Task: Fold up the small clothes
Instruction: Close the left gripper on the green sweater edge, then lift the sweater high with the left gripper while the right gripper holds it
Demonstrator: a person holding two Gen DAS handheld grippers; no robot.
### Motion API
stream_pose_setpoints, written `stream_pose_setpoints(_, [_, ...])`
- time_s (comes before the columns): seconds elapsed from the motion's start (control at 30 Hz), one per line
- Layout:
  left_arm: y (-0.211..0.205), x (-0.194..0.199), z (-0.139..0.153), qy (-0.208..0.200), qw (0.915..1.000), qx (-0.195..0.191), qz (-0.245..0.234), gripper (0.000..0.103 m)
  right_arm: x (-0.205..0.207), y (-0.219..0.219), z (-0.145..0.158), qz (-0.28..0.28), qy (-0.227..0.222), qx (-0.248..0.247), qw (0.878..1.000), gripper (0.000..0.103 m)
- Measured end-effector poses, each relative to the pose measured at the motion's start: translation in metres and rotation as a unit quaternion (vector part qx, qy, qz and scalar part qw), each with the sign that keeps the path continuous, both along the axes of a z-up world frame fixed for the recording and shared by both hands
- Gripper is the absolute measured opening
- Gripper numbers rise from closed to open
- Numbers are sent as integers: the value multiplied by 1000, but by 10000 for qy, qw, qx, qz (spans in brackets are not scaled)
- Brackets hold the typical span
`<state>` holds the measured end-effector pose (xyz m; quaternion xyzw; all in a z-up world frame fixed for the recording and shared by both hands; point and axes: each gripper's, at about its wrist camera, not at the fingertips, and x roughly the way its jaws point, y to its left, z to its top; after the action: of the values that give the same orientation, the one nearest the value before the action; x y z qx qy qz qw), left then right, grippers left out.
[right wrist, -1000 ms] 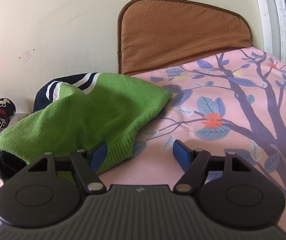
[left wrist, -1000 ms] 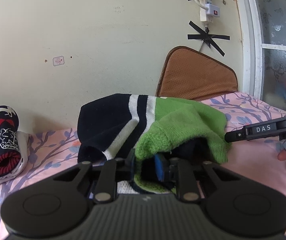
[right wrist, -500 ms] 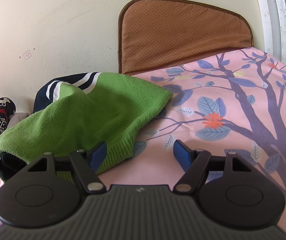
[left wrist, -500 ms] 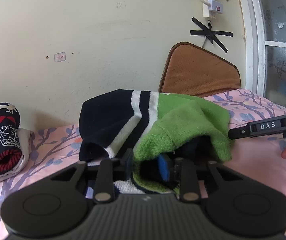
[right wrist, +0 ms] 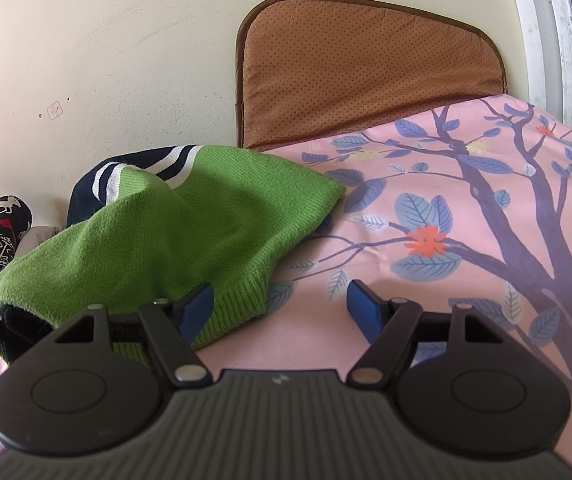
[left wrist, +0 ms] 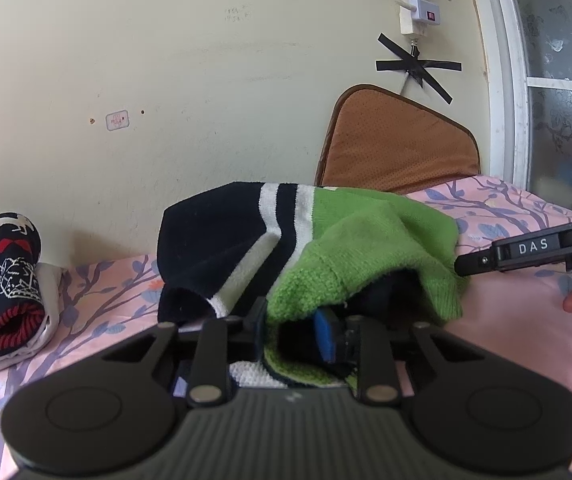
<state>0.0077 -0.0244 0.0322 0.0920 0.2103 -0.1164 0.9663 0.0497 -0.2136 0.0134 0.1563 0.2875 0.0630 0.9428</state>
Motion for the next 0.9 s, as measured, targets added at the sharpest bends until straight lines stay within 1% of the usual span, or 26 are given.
stream_pose_setpoints(0.13, [6, -1, 4, -82, 9999, -143, 52, 19, 1, -1, 2, -63, -23, -20, 10000, 76])
stream_pose_setpoints(0.2, [11, -3, 8, -204, 9994, -263, 125, 17, 1, -5, 4, -109, -92, 81, 9999, 76])
stream_pose_setpoints(0.23, [13, -5, 11, -300, 9989, -312, 180, 13, 2, -8, 5, -140, -118, 127, 9998, 76])
stream_pose_setpoints(0.27, [15, -7, 13, -397, 9983, -344, 232, 11, 3, -10, 5, -171, -121, 135, 9997, 76])
stream_pose_setpoints(0.37, [27, -9, 21, -541, 9961, -611, 322, 11, 5, -12, 9, -192, -124, 38, 9997, 76])
stream_pose_setpoints(0.47, [34, -3, 22, -456, 9955, -704, 444, 11, 5, -11, 14, -116, -179, -105, 9997, 76])
stream_pose_setpoints(0.6, [44, 5, 20, -276, 9941, -903, 526, 10, 2, -6, 19, 16, -292, -438, 9986, 76])
stream_pose_setpoints(0.7, [42, 9, 15, -171, 9954, -781, 525, 11, -2, -3, 19, 99, -321, -634, 9974, 76])
stream_pose_setpoints(0.73, [40, 10, 13, -148, 9960, -704, 528, 15, -3, -3, 18, 119, -307, -699, 9970, 76])
stream_pose_setpoints(0.77, [37, 9, 10, -131, 9967, -629, 496, 16, -3, -3, 16, 131, -287, -759, 9966, 76])
stream_pose_setpoints(0.83, [28, 9, 6, -87, 9982, -460, 373, 21, -6, -4, 13, 141, -244, -875, 9958, 76])
stream_pose_setpoints(0.9, [17, 6, 1, -117, 9993, -172, 304, 22, -7, -7, 11, 124, -209, -922, 9954, 76])
